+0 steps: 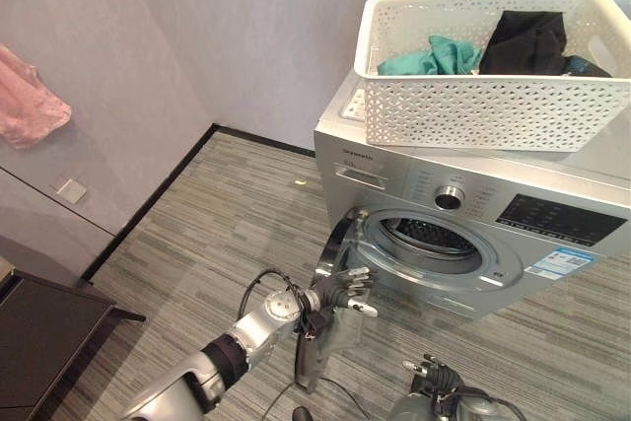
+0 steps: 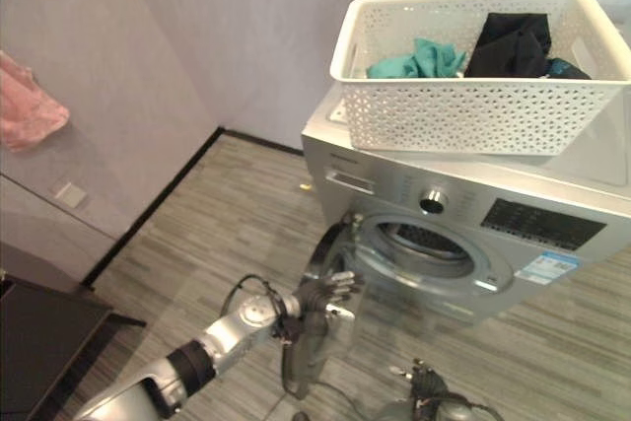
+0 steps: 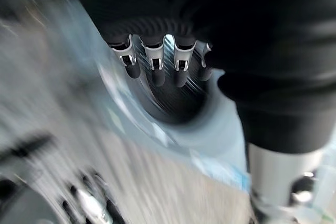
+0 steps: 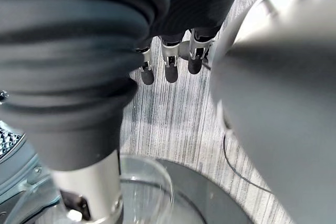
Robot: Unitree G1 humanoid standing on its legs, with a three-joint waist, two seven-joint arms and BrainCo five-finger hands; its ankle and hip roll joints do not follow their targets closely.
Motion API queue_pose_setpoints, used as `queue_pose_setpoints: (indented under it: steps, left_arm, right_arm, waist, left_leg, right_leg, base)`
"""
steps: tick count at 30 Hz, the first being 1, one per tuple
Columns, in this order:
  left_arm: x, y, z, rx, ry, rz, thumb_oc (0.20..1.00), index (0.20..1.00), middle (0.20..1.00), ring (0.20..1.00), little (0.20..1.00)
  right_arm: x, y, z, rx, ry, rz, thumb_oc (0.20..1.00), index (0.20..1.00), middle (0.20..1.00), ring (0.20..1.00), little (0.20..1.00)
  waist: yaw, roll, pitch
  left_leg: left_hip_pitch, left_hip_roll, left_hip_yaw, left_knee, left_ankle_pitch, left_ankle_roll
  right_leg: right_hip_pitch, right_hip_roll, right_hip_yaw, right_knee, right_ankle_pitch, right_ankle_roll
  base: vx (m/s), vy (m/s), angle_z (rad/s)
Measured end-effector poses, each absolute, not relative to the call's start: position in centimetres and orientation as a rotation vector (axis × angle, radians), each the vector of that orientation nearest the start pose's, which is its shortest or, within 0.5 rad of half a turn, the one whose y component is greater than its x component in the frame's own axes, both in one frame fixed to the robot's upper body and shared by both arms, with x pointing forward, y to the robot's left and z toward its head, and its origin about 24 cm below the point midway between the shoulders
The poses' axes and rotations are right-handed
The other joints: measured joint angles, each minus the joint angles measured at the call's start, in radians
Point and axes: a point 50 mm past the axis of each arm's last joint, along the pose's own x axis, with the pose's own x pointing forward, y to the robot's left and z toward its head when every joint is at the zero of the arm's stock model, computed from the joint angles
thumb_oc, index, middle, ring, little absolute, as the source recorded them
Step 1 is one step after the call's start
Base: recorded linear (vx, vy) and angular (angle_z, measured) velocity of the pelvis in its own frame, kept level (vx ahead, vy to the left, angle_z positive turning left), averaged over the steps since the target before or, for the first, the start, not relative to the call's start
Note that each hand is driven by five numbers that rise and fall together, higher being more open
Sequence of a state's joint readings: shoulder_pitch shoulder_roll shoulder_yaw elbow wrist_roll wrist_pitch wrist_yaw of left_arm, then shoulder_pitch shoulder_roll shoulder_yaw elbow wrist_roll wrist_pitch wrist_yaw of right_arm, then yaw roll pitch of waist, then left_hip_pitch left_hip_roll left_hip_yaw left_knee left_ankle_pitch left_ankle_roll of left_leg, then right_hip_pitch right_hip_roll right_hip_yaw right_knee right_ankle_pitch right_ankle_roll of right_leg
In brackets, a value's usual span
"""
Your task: Grab the laundry basket,head to the washer,open it,put in the laundry and shut it.
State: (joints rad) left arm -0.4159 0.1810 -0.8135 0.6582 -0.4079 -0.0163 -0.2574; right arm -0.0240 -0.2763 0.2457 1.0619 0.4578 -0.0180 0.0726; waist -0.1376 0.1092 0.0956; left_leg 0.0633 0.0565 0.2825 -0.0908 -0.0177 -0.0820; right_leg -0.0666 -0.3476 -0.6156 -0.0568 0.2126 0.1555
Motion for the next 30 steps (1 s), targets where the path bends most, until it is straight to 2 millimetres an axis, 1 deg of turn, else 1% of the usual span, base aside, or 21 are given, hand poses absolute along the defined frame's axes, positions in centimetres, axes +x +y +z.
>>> queue_pose_setpoints:
  steps: [1, 2, 3, 4, 5, 7, 8, 9, 11, 12, 14, 17, 20, 22, 26, 30]
  left_arm:
    - [25.1, 2.5, -4.5, 0.175, 0.475, -0.869, 1.0, 1.0, 1.0, 1.0, 1.0]
    - [24.8, 2.2, -5.6, 0.224, 0.514, -0.84, 1.0, 1.0, 1.0, 1.0, 1.0]
    - [24.5, 2.4, -6.9, 0.262, 0.574, -0.797, 1.0, 1.0, 1.0, 1.0, 1.0]
    - [23.7, 2.9, -8.6, 0.314, 0.669, -0.735, 1.0, 1.0, 1.0, 1.0, 1.0]
    - [22.8, 3.9, -10.3, 0.414, 0.766, -0.688, 1.0, 1.0, 1.0, 1.0, 1.0]
    - [21.6, 5.5, -11.7, 0.55, 0.832, -0.64, 1.0, 1.0, 1.0, 1.0, 1.0]
    - [21.6, 6.4, -11.9, 0.625, 0.826, -0.626, 1.0, 1.0, 1.0, 1.0, 1.0]
    - [22.1, 7.6, -11.9, 0.698, 0.808, -0.597, 1.0, 1.0, 1.0, 1.0, 1.0]
    - [22.6, 8.3, -11.7, 0.743, 0.786, -0.584, 1.0, 1.0, 1.0, 1.0, 1.0]
    - [22.8, 8.7, -11.6, 0.754, 0.783, -0.571, 1.0, 1.0, 1.0, 1.0, 1.0]
    - [23.0, 9.6, -11.6, 0.768, 0.783, -0.541, 1.0, 1.0, 1.0, 1.0, 1.0]
    - [23.7, 9.7, -11.1, 0.755, 0.76, -0.514, 1.0, 1.0, 1.0, 1.0, 1.0]
    - [24.2, 8.5, -10.6, 0.736, 0.718, -0.528, 1.0, 1.0, 1.0, 1.0, 1.0]
    - [24.6, 8.3, -10.2, 0.726, 0.684, -0.523, 1.0, 1.0, 1.0, 1.0, 1.0]
    - [25.0, 9.0, -10.0, 0.707, 0.674, -0.465, 1.0, 1.0, 1.0, 1.0, 1.0]
    - [25.4, 10.6, -9.7, 0.59, 0.676, -0.338, 1.0, 1.0, 1.0, 1.0, 1.0]
  right_arm:
    - [13.5, -22.2, -14.5, 0.065, 1.023, -0.103, 1.0, 1.0, 1.0, 1.0, 1.0]
    - [13.9, -22.1, -14.4, 0.065, 1.016, -0.1, 1.0, 1.0, 1.0, 1.0, 1.0]
    - [14.3, -21.9, -14.4, 0.068, 1.008, -0.097, 1.0, 1.0, 1.0, 1.0, 1.0]
    - [14.6, -21.6, -14.3, 0.07, 1.002, -0.095, 1.0, 1.0, 1.0, 1.0, 1.0]
    - [15.0, -21.5, -14.2, 0.066, 0.996, -0.099, 1.0, 1.0, 1.0, 1.0, 1.0]
    - [15.2, -21.4, -14.2, 0.063, 0.989, -0.104, 1.0, 1.0, 1.0, 1.0, 1.0]
    - [15.1, -21.5, -14.1, 0.058, 0.985, -0.111, 1.0, 1.0, 1.0, 1.0, 1.0]
    - [15.2, -21.6, -14.0, 0.053, 0.968, -0.117, 1.0, 1.0, 1.0, 1.0, 1.0]
    - [14.5, -21.9, -14.1, 0.05, 0.977, -0.121, 1.0, 1.0, 1.0, 1.0, 1.0]
    - [14.3, -21.9, -14.0, 0.052, 0.966, -0.117, 1.0, 1.0, 1.0, 1.0, 1.0]
    - [14.4, -21.9, -13.8, 0.054, 0.945, -0.111, 1.0, 1.0, 1.0, 1.0, 1.0]
    - [14.0, -22.3, -14.0, 0.044, 0.962, -0.126, 1.0, 1.0, 1.0, 1.0, 1.0]
    - [13.2, -22.8, -14.3, 0.033, 0.993, -0.142, 1.0, 1.0, 1.0, 1.0, 1.0]
    - [13.0, -22.8, -14.4, 0.033, 1.0, -0.145, 1.0, 1.0, 1.0, 1.0, 1.0]
    - [13.3, -22.7, -14.3, 0.034, 0.986, -0.142, 1.0, 1.0, 1.0, 1.0, 1.0]
    - [14.4, -22.2, -13.4, 0.037, 0.904, -0.137, 1.0, 1.0, 1.0, 1.0, 1.0]
  waist:
    - [0.0, -0.002, 0.002]
    - [-0.006, -0.011, 0.009]
    - [-0.014, -0.013, 0.01]
    - [-0.03, -0.014, 0.011]
    - [-0.045, -0.02, 0.016]
    - [-0.062, -0.03, 0.023]
    - [-0.065, -0.035, 0.026]
    - [-0.071, -0.037, 0.029]
    - [-0.075, -0.038, 0.029]
    - [-0.074, -0.039, 0.03]
    - [-0.093, -0.041, 0.031]
    - [-0.097, -0.041, 0.031]
    - [-0.097, -0.041, 0.031]
    - [-0.097, -0.042, 0.031]
    - [-0.095, -0.042, 0.03]
    - [-0.094, -0.042, 0.029]
  left_leg:
    - [0.002, 0.0, 0.001, 0.0, 0.0, 0.0]
    - [0.002, 0.0, 0.001, 0.0, 0.0, 0.0]
    - [0.002, 0.002, 0.002, 0.0, 0.0, 0.0]
    - [0.005, 0.004, 0.005, 0.0, 0.0, 0.0]
    - [0.005, 0.005, 0.006, 0.0, 0.0, 0.0]
    - [0.007, 0.007, 0.022, 0.0, -0.001, -0.001]
    - [0.006, 0.007, 0.034, 0.0, -0.001, -0.001]
    - [0.005, 0.008, 0.039, 0.0, -0.001, -0.001]
    - [0.006, 0.009, 0.046, 0.0, -0.001, -0.001]
    - [0.005, 0.009, 0.059, 0.0, -0.002, 0.0]
    - [0.005, 0.01, 0.073, -0.001, -0.002, 0.001]
    - [0.005, 0.015, 0.087, -0.001, -0.005, 0.001]
    - [0.006, 0.016, 0.089, 0.0, -0.004, 0.001]
    - [0.007, 0.016, 0.091, 0.0, -0.004, 0.001]
    - [0.018, 0.02, 0.099, 0.0, -0.004, 0.001]
    - [0.041, 0.036, 0.113, -0.001, -0.007, -0.003]
  right_leg:
    - [0.002, 0.0, 0.0, 0.0, -0.001, 0.001]
    - [0.001, 0.001, 0.001, 0.0, -0.001, 0.001]
    - [0.001, 0.002, 0.002, 0.0, -0.001, 0.0]
    - [0.001, 0.005, 0.005, -0.001, -0.001, 0.0]
    - [0.0, 0.007, 0.006, -0.002, -0.001, 0.0]
    - [-0.01, 0.013, 0.023, -0.003, 0.0, -0.002]
    - [-0.02, 0.019, 0.036, -0.003, 0.002, -0.004]
    - [-0.023, 0.017, 0.04, -0.006, 0.004, -0.006]
    - [-0.027, 0.024, 0.048, -0.007, 0.004, -0.006]
    - [-0.039, 0.026, 0.062, -0.007, 0.005, -0.008]
    - [-0.044, 0.031, 0.075, -0.017, 0.011, -0.014]
    - [-0.052, 0.035, 0.088, -0.021, 0.014, -0.017]
    - [-0.053, 0.037, 0.089, -0.022, 0.016, -0.019]
    - [-0.053, 0.038, 0.091, -0.022, 0.016, -0.019]
    - [-0.047, 0.043, 0.096, -0.022, 0.018, -0.021]
    - [-0.032, 0.061, 0.109, -0.024, 0.015, -0.025]
  base:
    - [0.0, 0.0, 0.0]
    - [0.0, 0.0, 0.0]
    - [-0.01, -0.01, -0.06]
    - [0.0, -0.01, -0.06]
    - [0.0, -0.01, -0.1]
    - [0.0, -0.01, -0.2]
    - [0.0, -0.012, -0.27]
    - [0.0, -0.01, -0.21]
    - [0.0, -0.015, -0.14]
    - [0.0, -0.022, -0.24]
    - [0.0, -0.027, -0.23]
    - [0.0, -0.022, -0.16]
    - [0.0, -0.022, -0.01]
    - [0.02, -0.047, -0.02]
    - [0.04, -0.069, -0.05]
    - [0.05, -0.075, -0.1]
